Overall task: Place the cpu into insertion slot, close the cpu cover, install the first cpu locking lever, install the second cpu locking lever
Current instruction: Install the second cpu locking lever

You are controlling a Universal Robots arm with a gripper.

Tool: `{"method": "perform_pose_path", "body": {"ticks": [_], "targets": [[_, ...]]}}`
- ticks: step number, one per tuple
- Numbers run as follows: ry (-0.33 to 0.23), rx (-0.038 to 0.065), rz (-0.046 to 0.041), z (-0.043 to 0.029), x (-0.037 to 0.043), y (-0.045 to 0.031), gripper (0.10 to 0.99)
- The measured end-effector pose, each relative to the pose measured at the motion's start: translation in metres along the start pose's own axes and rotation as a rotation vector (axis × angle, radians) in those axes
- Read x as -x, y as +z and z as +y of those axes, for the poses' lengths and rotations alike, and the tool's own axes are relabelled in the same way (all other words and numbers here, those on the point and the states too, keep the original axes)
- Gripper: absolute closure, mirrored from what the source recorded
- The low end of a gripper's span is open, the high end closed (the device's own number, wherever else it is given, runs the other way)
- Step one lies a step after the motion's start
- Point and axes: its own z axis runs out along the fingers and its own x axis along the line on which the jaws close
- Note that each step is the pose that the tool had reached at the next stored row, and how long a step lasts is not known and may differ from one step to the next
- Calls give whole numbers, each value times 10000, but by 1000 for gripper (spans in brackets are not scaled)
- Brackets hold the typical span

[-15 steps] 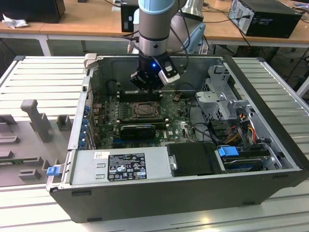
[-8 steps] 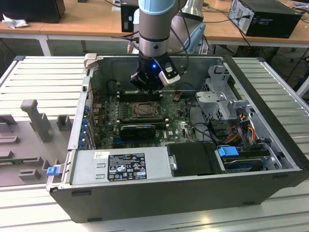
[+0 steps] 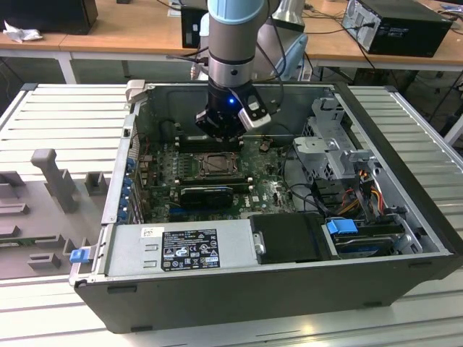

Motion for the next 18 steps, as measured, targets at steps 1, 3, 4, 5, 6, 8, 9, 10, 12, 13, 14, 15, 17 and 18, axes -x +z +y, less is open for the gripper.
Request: {"method": "perform_pose_path", "body": {"ticks": [1,3,4,5,6,8,9,10,12,13,14,15,17,18], "targets": [[0,-1,0,-15,0,-1,980],[0,0,0,-38,-1,-2,980],[0,0,0,-50,-1,-3,980],[0,-1,1,-55,-1,-4,980],[0,0,0,-58,-1,-5,980],[1,-2,0,-58,-1,-22,980],[2,-2,-1,-55,0,-66,980],[2,-3,-1,-43,2,-199,980],[2,-6,0,-99,1,-212,980],[1,-14,0,-128,0,-213,980],[1,-24,0,-149,0,-214,980],[1,-46,1,-184,-1,-215,980],[1,-86,1,-230,-2,-218,980],[1,-106,2,-248,-2,-219,980]]}}
